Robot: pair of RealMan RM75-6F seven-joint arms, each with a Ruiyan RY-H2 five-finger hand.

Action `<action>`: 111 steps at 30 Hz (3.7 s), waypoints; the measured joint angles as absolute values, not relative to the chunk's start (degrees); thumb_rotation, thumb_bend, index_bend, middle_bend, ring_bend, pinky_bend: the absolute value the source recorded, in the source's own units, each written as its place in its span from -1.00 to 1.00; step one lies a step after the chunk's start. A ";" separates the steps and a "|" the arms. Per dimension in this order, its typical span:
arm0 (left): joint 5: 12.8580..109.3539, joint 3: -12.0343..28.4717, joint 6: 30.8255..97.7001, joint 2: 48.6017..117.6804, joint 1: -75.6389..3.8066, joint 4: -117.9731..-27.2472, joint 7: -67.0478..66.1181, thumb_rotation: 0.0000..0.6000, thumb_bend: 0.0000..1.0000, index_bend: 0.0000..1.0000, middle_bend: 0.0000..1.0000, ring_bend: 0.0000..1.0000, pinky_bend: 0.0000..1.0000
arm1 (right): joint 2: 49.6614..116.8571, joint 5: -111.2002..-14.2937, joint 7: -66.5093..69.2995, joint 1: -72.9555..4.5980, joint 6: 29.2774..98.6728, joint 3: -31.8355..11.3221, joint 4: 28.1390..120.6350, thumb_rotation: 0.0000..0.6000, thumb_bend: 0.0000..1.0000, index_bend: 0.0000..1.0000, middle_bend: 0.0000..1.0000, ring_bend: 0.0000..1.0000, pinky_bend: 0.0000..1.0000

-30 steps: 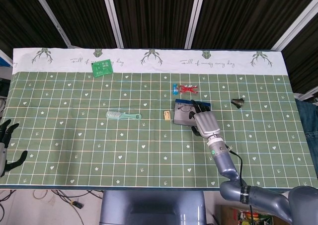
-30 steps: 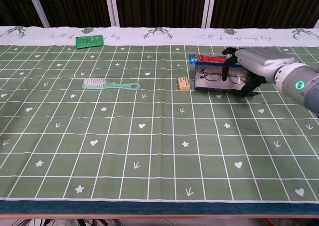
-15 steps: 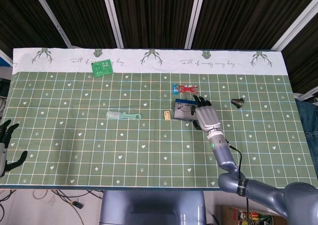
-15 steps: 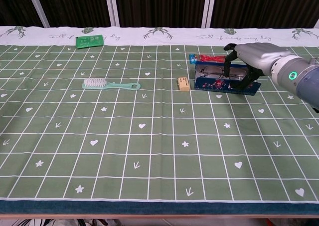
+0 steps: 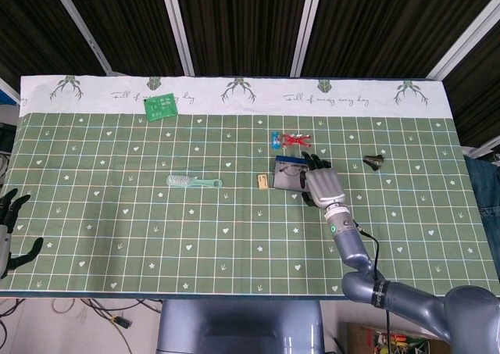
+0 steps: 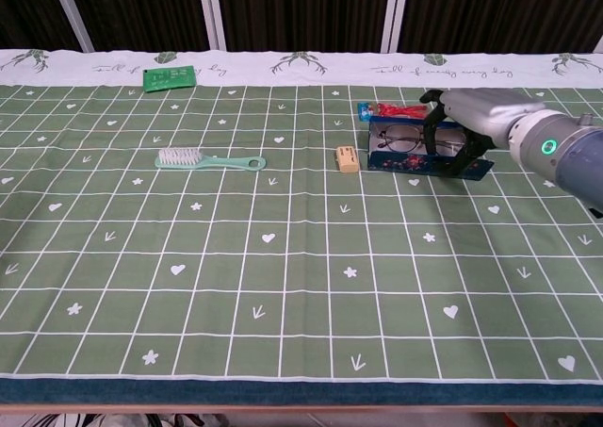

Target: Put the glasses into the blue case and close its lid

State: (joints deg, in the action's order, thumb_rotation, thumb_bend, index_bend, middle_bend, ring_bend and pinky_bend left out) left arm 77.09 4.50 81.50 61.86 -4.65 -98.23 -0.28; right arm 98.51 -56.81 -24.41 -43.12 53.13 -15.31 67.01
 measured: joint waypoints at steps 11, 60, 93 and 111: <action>77.22 4.30 81.00 61.60 -4.79 -98.40 -0.25 1.00 -0.36 -0.75 -1.00 -1.00 -1.00 | 97.79 -55.47 -23.68 -43.17 51.89 -15.27 68.78 1.00 0.03 0.23 -0.97 -0.84 -0.63; 77.26 4.00 80.63 61.34 -4.90 -98.60 -0.22 1.00 -0.35 -0.74 -1.00 -1.00 -1.00 | 87.70 -39.45 -38.51 -49.32 52.05 -14.64 84.92 1.00 0.11 0.28 -0.97 -0.84 -0.63; 76.77 3.83 80.00 60.99 -5.05 -98.91 -0.52 1.00 -0.35 -0.75 -1.00 -1.00 -1.00 | 88.11 -31.65 -37.22 -55.46 48.39 -12.38 79.82 1.00 -0.13 -0.74 -1.00 -0.89 -0.63; 76.56 3.51 79.47 60.72 -5.13 -99.32 -1.17 1.00 -0.35 -0.73 -1.00 -1.00 -1.00 | 83.67 -26.72 -40.24 -57.05 47.46 -8.10 83.79 1.00 -0.42 -0.66 -0.75 -0.90 -0.63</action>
State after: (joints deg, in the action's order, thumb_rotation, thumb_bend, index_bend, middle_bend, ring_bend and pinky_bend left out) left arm 76.56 3.51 79.47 60.72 -5.13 -99.32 -1.17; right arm 83.67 -26.72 -40.24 -57.05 47.46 -8.10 83.79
